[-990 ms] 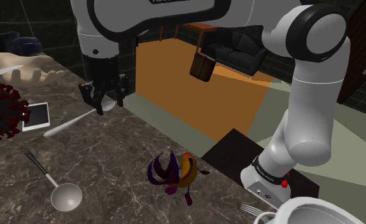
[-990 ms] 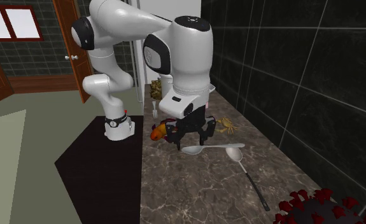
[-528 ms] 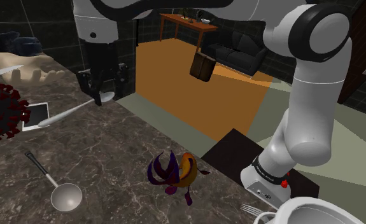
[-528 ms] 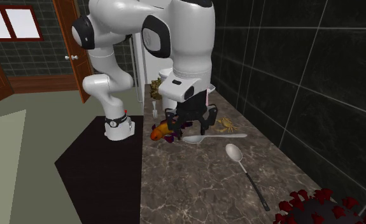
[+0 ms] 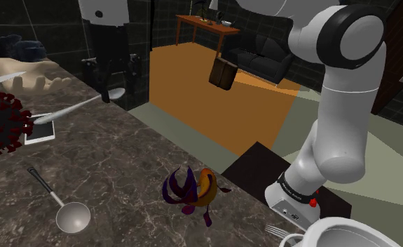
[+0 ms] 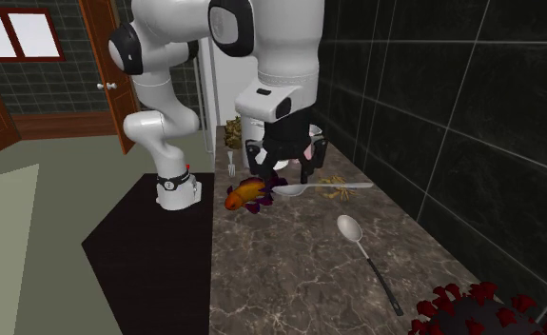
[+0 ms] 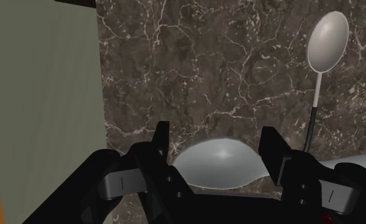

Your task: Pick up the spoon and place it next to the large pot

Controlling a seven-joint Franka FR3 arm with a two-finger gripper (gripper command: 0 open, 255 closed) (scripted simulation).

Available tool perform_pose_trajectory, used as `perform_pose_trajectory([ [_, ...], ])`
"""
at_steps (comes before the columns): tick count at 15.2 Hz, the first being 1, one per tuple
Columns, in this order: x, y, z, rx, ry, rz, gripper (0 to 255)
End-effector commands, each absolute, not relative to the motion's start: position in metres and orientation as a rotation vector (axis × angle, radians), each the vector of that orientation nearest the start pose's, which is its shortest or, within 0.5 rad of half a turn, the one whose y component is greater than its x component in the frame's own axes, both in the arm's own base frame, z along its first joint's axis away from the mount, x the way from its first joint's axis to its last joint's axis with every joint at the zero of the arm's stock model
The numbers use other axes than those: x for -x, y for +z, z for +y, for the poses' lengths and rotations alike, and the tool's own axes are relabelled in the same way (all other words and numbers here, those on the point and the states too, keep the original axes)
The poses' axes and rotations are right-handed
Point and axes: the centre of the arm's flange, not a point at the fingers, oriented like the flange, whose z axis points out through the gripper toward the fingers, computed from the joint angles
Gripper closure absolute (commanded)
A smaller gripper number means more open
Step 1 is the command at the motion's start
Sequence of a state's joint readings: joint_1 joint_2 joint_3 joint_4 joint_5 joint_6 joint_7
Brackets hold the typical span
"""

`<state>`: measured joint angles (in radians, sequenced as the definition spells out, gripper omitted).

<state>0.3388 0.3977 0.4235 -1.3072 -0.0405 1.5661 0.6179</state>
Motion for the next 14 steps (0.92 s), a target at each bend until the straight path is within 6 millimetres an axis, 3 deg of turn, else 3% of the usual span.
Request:
perform_pose_trajectory([
  [1,-0.511,0.533,0.413,3.099,0.246,-0.195,255],
  [14,-0.511,0.602,0.413,3.099,0.246,-0.195,255],
])
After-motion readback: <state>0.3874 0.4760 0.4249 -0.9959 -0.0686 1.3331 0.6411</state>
